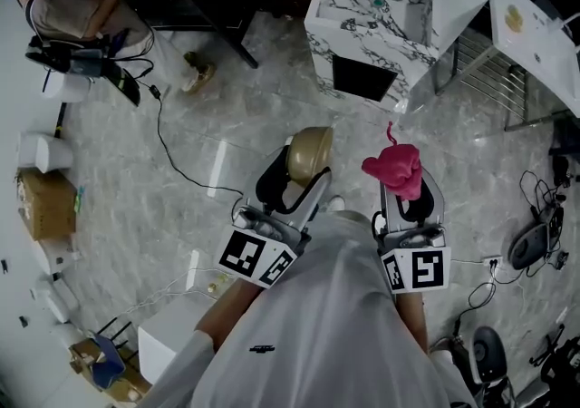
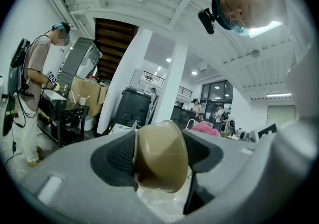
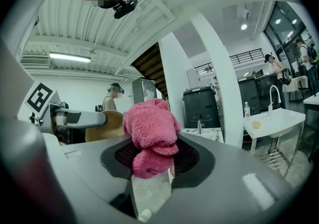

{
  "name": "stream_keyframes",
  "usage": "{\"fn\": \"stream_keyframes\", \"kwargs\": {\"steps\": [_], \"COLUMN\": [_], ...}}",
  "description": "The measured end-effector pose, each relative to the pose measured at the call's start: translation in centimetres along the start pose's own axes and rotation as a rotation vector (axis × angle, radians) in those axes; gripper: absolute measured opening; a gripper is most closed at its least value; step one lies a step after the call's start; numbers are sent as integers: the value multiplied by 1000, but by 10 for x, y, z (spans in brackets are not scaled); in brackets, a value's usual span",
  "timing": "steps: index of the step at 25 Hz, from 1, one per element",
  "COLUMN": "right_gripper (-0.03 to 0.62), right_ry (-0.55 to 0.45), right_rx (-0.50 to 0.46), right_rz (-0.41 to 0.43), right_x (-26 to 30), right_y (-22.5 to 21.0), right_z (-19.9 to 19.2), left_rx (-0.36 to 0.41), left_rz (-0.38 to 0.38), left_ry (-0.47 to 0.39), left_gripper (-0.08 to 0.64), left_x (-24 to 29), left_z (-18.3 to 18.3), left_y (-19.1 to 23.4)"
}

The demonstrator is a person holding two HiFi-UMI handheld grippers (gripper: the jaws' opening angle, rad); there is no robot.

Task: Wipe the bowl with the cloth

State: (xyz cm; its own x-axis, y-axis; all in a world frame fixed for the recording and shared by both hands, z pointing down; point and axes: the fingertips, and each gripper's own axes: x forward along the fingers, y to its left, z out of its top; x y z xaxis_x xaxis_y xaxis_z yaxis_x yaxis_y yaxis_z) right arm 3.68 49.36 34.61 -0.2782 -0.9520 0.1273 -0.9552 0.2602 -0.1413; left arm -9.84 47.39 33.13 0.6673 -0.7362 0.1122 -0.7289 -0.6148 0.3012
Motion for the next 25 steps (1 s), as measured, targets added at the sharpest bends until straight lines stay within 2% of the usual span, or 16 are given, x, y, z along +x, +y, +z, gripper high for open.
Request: {"fn": "stream_keyframes", "kwargs": {"steps": [5, 10, 14, 19, 25], "right_gripper": [161, 161, 161, 161, 161], "right_ry": [-8, 10, 46, 68, 101], "right_rx": [-29, -38, -35, -28, -16], "right_rz": [-8, -12, -13, -34, -50], "right_x": [33, 93, 163, 258, 373], "right_y": [-11, -18, -34, -57, -80], "right_z": [11, 10, 14, 41, 51], "left_rx": [-8, -36, -84, -135, -200], "left_rz": [3, -24, -54, -118, -169], "left_ry": [-23, -43, -17, 39, 54], "left_gripper": [287, 287, 287, 288, 288], "left_x": [26, 76, 140, 221, 303], "left_z": [14, 28, 42, 71, 100], "left_y": [28, 67, 115, 175, 249]}}
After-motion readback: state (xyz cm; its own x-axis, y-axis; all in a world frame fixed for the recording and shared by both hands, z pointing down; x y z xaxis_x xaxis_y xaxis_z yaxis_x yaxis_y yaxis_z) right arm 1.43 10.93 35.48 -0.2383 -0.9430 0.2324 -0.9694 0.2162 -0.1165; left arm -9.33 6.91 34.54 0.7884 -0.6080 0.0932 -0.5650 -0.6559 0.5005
